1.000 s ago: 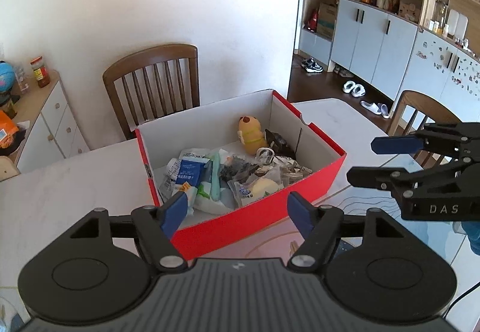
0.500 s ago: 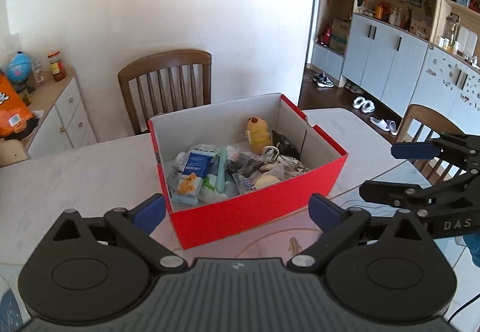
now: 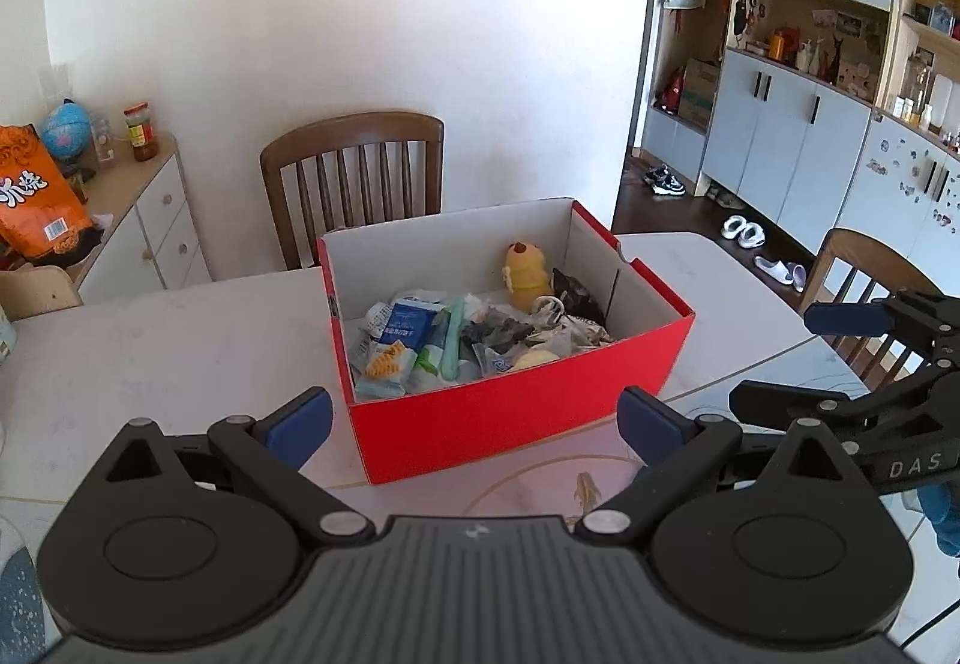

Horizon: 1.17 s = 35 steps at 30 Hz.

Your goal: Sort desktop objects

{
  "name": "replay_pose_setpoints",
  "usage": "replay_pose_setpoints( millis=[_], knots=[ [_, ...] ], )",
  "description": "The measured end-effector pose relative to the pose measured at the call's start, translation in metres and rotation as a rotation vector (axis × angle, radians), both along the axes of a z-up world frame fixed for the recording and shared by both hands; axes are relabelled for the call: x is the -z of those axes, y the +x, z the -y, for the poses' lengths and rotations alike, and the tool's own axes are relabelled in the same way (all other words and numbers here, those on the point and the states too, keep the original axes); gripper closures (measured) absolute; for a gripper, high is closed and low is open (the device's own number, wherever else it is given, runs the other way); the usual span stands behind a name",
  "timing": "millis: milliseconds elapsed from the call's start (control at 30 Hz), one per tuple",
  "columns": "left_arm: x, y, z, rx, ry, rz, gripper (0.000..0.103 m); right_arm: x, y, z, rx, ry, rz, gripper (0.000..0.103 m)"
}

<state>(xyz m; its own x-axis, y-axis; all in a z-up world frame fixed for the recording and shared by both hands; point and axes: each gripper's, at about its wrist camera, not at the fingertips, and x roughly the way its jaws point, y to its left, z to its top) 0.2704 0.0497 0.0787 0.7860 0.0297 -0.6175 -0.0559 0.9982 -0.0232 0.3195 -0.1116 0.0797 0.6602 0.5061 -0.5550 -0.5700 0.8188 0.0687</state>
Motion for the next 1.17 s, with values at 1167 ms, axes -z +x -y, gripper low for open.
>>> replay_pose_setpoints(
  millis=[1167],
  knots=[
    [0.005, -0.003, 0.008, -0.021, 0.01, -0.015, 0.001, 0.003, -0.003, 0.021, 0.04, -0.006, 0.006, 0.003]
  ],
)
